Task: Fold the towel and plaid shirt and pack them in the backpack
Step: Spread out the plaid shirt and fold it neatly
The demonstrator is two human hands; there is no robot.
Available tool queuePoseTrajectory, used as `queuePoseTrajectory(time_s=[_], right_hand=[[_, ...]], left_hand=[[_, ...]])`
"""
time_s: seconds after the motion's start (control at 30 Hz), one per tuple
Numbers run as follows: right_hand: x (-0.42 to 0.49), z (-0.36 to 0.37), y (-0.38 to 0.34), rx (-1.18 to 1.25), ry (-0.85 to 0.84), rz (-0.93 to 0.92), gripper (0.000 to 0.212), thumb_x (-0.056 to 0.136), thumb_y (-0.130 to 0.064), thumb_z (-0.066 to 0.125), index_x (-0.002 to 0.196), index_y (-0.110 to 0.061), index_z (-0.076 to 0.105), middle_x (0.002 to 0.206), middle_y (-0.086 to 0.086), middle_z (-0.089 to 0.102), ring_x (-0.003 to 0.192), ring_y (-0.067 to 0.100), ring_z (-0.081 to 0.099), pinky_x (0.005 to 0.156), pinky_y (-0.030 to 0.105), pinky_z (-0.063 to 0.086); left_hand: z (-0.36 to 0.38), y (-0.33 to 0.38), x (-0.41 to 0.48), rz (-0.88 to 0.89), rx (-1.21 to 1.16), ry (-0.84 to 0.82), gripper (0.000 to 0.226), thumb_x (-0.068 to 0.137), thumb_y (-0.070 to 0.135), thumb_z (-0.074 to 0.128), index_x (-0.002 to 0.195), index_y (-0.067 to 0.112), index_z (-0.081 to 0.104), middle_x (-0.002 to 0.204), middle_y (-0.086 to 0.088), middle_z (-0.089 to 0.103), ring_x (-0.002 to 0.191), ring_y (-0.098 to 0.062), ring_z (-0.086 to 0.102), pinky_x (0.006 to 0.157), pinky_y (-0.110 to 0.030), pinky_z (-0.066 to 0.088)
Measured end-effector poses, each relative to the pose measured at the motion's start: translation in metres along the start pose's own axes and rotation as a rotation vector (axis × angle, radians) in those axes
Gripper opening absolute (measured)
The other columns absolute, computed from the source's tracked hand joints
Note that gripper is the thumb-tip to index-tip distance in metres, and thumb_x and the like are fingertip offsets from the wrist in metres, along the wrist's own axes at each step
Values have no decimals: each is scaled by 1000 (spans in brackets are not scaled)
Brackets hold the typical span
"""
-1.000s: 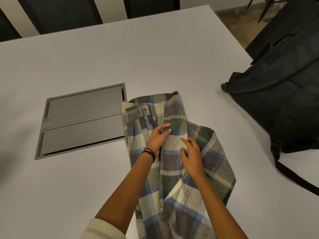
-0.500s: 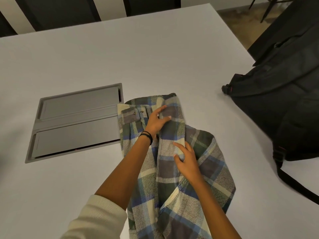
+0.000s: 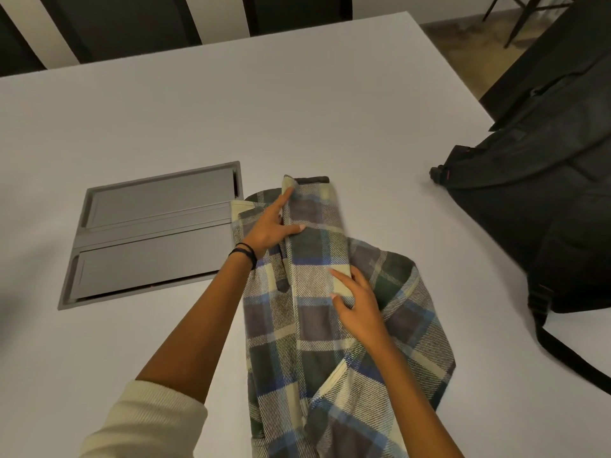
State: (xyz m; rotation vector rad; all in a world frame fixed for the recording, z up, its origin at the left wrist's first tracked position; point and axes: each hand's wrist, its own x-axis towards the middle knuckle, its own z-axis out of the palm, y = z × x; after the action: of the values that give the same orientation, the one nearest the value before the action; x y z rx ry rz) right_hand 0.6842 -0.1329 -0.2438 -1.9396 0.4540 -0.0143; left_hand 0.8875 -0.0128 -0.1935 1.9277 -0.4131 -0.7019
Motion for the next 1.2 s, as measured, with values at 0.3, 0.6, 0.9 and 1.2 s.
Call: queuePoseTrajectory(time_s=[0.3, 0.6, 0.9, 1.2], right_hand=[[-3, 13, 1, -120, -101, -81, 46, 93, -16, 52, 136, -29, 43, 156, -9, 8, 143, 11, 8, 109, 25, 23], [-9, 32, 20, -520, -134, -132, 55, 96, -44, 32, 147, -31, 16, 154, -2, -18, 141, 14, -15, 116, 34, 11], [-24, 22, 10, -199, 110, -83, 39, 97, -23, 42, 136, -21, 42, 149, -3, 27, 132, 9, 31, 102, 28, 43], [-24, 3, 21, -218, 158, 143, 27, 96, -15, 44, 120, -11, 56, 115, 6, 54, 97, 13, 54, 69, 10, 41]], left_hand=[[-11, -37, -16, -122, -57, 94, 82, 83, 1, 64, 147, 22, 18, 147, -7, 32, 121, -26, 47, 94, -45, 49], [3, -47, -12, -94, 3, 126, 80, 82, -7, 60, 147, 17, 20, 151, -7, 24, 137, -28, 29, 107, -49, 36], [14, -34, -2, -81, 248, 315, 61, 86, 5, 60, 141, 14, 34, 154, -10, 16, 141, -29, 16, 113, -41, 22], [41, -6, 40, 126, 817, 410, 35, 91, 25, 54, 126, 23, 54, 150, -2, 31, 134, -27, 28, 109, -47, 18]])
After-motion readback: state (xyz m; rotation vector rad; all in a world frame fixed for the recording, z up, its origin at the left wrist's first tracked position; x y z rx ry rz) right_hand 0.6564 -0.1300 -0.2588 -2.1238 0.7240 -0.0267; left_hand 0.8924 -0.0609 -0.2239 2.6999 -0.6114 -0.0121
